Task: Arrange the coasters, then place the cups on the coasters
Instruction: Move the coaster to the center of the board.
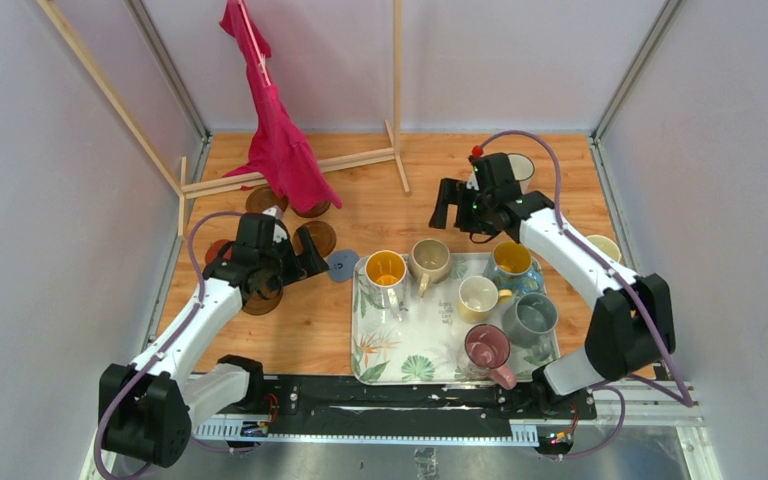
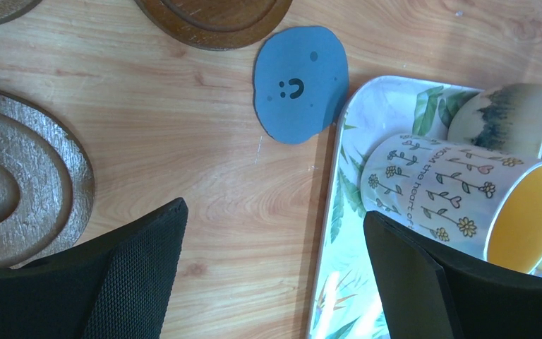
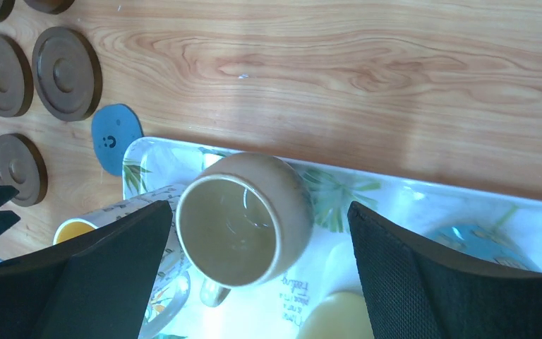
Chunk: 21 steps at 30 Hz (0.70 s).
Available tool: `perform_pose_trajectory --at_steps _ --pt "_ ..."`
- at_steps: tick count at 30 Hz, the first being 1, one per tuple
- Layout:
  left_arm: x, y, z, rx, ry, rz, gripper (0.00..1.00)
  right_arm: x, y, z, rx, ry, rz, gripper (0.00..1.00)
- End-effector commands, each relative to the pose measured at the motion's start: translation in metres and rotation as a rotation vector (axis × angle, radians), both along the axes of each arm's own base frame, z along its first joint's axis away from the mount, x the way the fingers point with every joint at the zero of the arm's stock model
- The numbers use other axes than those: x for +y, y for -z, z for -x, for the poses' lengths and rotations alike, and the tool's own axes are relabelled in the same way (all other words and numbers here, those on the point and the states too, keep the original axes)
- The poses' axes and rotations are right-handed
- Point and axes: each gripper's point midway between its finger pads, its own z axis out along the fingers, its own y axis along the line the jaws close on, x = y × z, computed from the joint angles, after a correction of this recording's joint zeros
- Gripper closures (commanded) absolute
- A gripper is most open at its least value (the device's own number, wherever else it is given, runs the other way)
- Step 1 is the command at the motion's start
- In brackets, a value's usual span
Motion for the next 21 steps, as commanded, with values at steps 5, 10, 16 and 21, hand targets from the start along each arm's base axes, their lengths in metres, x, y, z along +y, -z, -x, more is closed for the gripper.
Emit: perform_pose_trajectory --at_steps 5,10,16,21 --pt "-0.007 0.030 0.026 0.073 0.089 -0.013 0.00 -0.050 -0.012 0.006 -0.062 0.128 0.080 0.00" --pt "-0.019 0.039 0.033 0.102 0.097 0.006 0.00 -0.088 -0.006 -0.019 -0.021 0.237 0.045 0.00" --pt "-0.026 0.028 0.025 0.089 0.101 0.016 0.00 -0.120 -0.011 -0.081 -0.070 0.359 0.108 0.00" --pt "-0.022 0.019 0.024 0.067 0.116 -0.013 0.00 -0.137 -0.002 -0.121 -0.092 0.385 0.188 0.01"
